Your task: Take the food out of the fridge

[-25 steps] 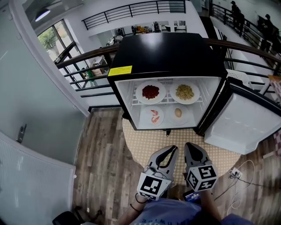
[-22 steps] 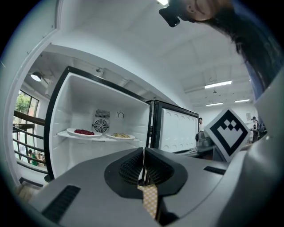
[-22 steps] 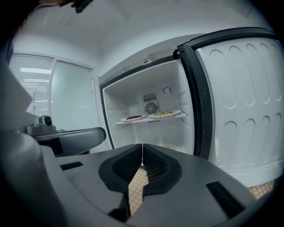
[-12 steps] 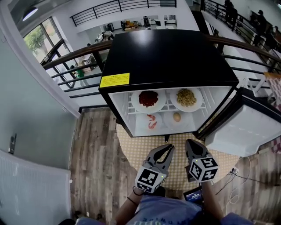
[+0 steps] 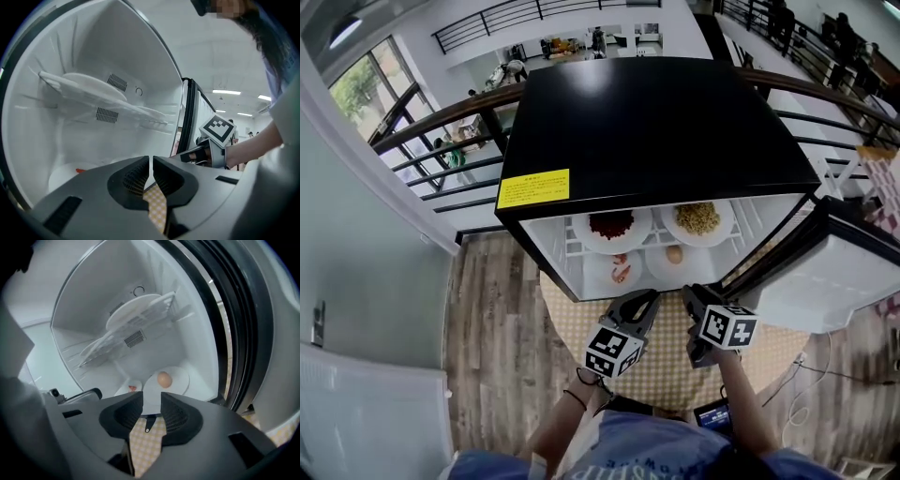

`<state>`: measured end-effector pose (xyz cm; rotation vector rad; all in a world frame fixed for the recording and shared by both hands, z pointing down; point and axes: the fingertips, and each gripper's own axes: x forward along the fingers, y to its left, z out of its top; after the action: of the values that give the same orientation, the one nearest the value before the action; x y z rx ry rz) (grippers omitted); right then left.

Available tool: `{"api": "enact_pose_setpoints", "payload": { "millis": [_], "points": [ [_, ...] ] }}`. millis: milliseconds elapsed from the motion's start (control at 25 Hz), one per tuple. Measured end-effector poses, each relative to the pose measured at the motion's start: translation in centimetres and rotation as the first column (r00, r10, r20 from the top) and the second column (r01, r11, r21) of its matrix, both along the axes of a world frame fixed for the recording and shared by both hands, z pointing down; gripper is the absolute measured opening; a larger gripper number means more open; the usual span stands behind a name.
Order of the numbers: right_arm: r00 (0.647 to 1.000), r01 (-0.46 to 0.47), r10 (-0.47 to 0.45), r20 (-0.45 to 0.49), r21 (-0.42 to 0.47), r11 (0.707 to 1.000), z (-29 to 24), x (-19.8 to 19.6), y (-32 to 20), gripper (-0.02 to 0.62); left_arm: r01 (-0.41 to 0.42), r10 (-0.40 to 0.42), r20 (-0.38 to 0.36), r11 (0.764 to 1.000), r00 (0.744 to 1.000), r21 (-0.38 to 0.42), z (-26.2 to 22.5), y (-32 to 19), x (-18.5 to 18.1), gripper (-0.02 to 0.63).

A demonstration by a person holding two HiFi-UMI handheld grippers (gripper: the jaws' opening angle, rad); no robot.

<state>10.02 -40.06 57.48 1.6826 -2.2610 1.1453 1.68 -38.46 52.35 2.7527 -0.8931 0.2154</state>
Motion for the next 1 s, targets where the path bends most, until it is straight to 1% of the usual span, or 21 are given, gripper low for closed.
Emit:
{"api": "enact_pose_setpoints", "payload": {
  "millis": [40,120,160,240,320,400,520,600,640,680,800,920,1000],
  "points": [
    [0.999,-0.020,0.020,0.026,-0.016,1.000,0.5,0.2,-0.2,0.118,-0.008,0.008,-0.003,1.000,1.000,-0.020,0.5,-0.4,0.2,0.020],
    [0.998,-0.052,0.054,0.034,-0.042,0.998,1.7,0.6,-0.8,0.127,-0.020,0.020,0.002,0.998,1.000,-0.051,1.5,-1.0,0.5,0.021],
    [0.998,-0.065,0.066,0.016,-0.054,0.996,2.4,0.8,-1.1,0.135,-0.026,0.027,0.009,0.998,1.000,-0.064,2.0,-1.2,0.6,0.032],
    [0.995,-0.091,0.088,-0.037,-0.073,0.993,3.5,1.4,-1.8,0.154,-0.044,0.047,0.027,0.995,0.999,-0.084,2.9,-1.4,0.9,0.084],
    [0.991,-0.126,0.121,-0.057,-0.093,0.988,4.2,1.9,-2.5,0.163,-0.060,0.064,0.041,0.994,0.997,-0.092,3.5,-1.3,1.2,0.097],
    [0.986,-0.168,0.167,-0.016,-0.123,0.978,4.9,2.2,-3.2,0.169,-0.069,0.074,0.050,0.993,0.996,-0.094,3.8,-1.0,1.3,0.097],
    [0.967,-0.241,0.252,0.044,-0.168,0.956,5.9,2.6,-4.0,0.169,-0.073,0.079,0.061,0.993,0.995,-0.098,4.1,-0.7,1.2,0.097],
    [0.954,-0.287,0.298,0.038,-0.188,0.939,6.3,3.1,-4.2,0.169,-0.072,0.079,0.068,0.993,0.995,-0.098,4.2,-0.6,1.0,0.097],
    [0.950,-0.301,0.311,0.025,-0.192,0.934,6.5,3.3,-4.2,0.156,-0.072,0.079,0.073,0.993,0.994,-0.095,4.2,-0.6,0.9,0.097],
    [0.949,-0.307,0.314,0.009,-0.190,0.933,6.5,3.4,-4.2,0.147,-0.072,0.079,0.079,0.993,0.994,-0.090,4.2,-0.6,0.9,0.097],
    [0.955,-0.295,0.294,-0.031,-0.171,0.940,6.5,3.2,-4.3,0.133,-0.067,0.074,0.085,0.995,0.994,-0.080,4.0,-0.4,0.5,0.097],
    [0.954,-0.298,0.300,-0.020,-0.181,0.937,6.5,3.2,-4.4,0.109,-0.052,0.059,0.080,0.995,0.995,-0.088,4.0,-0.3,0.0,0.097],
    [0.953,-0.299,0.304,-0.004,-0.189,0.935,6.4,3.3,-4.3,0.098,-0.038,0.046,0.090,0.995,0.995,-0.096,4.4,-0.2,-0.4,0.097]
  ]
}}
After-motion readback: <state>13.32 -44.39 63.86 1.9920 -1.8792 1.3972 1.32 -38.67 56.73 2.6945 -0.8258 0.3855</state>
